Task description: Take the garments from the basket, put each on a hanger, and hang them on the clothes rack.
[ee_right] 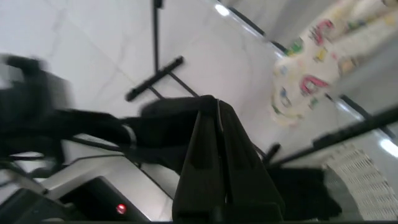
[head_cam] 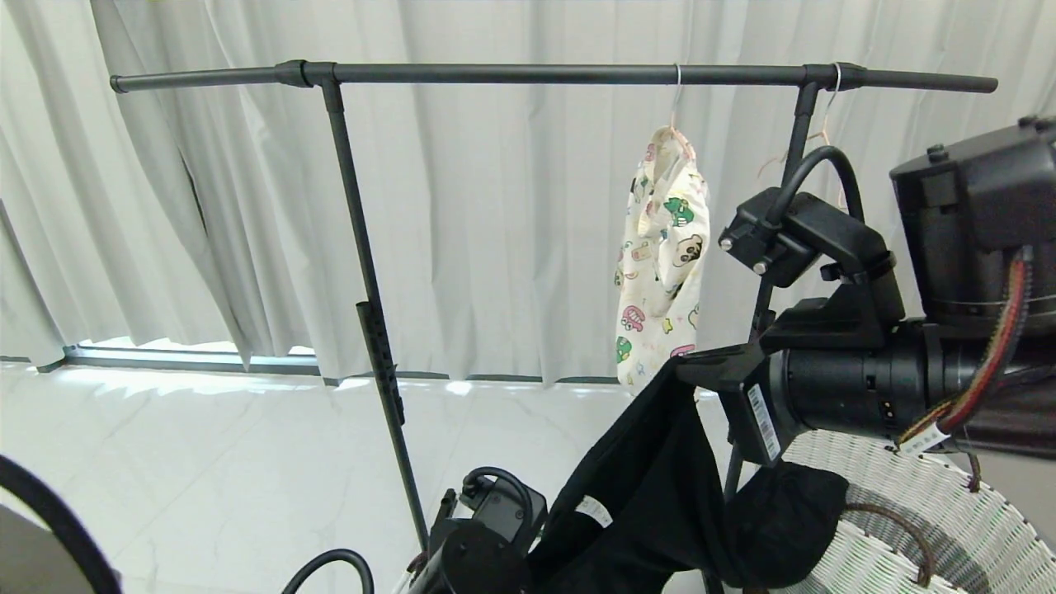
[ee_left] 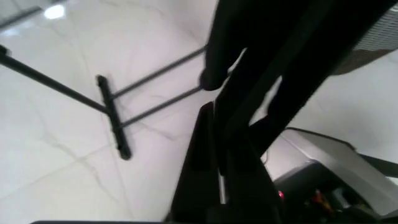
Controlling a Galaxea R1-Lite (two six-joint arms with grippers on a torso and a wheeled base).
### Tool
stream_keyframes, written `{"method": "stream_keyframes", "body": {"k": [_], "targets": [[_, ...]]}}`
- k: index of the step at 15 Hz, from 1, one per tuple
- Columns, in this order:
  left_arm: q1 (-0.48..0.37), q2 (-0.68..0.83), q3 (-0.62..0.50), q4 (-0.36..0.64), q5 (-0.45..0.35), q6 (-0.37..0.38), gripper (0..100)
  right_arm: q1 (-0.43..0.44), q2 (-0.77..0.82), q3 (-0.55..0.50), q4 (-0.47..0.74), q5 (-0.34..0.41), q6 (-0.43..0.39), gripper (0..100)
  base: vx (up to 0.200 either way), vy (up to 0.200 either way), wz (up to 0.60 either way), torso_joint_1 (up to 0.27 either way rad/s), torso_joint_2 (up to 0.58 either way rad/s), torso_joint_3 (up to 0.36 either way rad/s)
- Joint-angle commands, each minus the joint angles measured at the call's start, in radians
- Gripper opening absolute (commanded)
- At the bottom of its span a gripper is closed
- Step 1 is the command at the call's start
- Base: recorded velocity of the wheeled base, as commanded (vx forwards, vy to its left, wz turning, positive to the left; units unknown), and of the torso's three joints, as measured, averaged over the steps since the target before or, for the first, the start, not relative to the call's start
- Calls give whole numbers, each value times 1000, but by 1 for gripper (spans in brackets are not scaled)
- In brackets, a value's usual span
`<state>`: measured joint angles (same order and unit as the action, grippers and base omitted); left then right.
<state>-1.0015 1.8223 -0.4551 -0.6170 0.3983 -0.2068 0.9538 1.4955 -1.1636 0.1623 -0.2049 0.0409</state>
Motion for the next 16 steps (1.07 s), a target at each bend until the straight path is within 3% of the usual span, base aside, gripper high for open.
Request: {"method": "stream_keyframes", "body": {"k": [1,3,5,6,7,8,10,12,14,16], "targets": [[-6,-123,16,0,16,55,0,-43,-46,58,-1,-19,-1,0,0,0,0,0,0,0],[41,-258,-16,76,17,118,0,-98,-113,113,0,-22,-4,0,0,0,0,0,0,0],[101,-426,-125,330,16,202,0,-147,-189,171,0,-37,-9,0,0,0,0,0,0,0],[113,-462,-185,421,13,205,0,-150,-205,186,0,-57,-9,0,0,0,0,0,0,0],[126,-503,-341,603,8,205,0,-150,-235,202,0,-103,-9,0,0,0,0,0,0,0],[130,-502,-455,669,8,205,0,-150,-250,199,-1,-111,-15,0,0,0,0,0,0,0],[132,-451,-679,718,10,222,0,-152,-262,180,-52,-111,-55,0,0,0,0,0,0,0],[146,-399,-873,750,10,288,0,-152,-258,144,-147,-110,-108,0,0,0,0,0,0,0],[164,-377,-981,754,10,391,0,-152,-251,58,-149,-108,-151,0,0,0,0,0,0,0],[176,-379,-1007,752,10,438,0,-152,-242,-18,-149,-108,-171,0,0,0,0,0,0,0]]}}
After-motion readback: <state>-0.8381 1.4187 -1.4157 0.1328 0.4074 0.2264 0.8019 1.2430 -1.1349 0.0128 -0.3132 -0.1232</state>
